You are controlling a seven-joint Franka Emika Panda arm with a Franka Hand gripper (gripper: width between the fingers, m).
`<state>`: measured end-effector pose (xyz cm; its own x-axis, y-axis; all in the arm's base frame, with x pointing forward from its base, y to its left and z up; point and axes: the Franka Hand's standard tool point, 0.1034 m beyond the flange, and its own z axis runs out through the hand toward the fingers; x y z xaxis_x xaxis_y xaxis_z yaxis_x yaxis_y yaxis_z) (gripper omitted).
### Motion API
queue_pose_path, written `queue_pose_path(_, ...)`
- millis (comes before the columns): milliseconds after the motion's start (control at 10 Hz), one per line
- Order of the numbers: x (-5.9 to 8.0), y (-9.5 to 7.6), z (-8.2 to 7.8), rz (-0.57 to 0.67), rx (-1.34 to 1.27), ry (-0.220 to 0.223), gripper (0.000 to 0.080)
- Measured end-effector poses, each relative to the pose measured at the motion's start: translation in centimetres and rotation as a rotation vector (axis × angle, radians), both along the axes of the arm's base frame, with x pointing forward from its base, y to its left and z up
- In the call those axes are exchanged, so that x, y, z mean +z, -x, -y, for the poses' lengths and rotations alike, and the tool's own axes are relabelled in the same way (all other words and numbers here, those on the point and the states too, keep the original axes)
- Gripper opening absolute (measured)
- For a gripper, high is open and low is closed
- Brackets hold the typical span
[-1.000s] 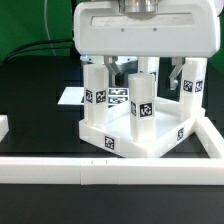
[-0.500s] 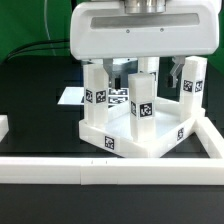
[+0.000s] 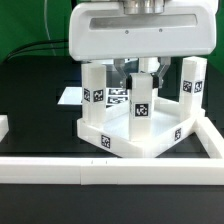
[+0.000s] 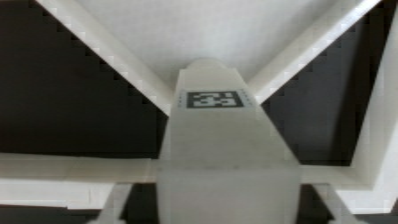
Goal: Assemble desk
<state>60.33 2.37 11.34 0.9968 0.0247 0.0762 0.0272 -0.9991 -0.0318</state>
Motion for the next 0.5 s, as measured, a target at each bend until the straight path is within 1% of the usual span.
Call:
queue_pose_path(200,0.00,0.00,0.00,0.000,-0.008,-0.001,0.0287)
queue_pose_path(500,-0.12,-0.18,-0.01,-0.004,-0.295,-0.022,0.0287)
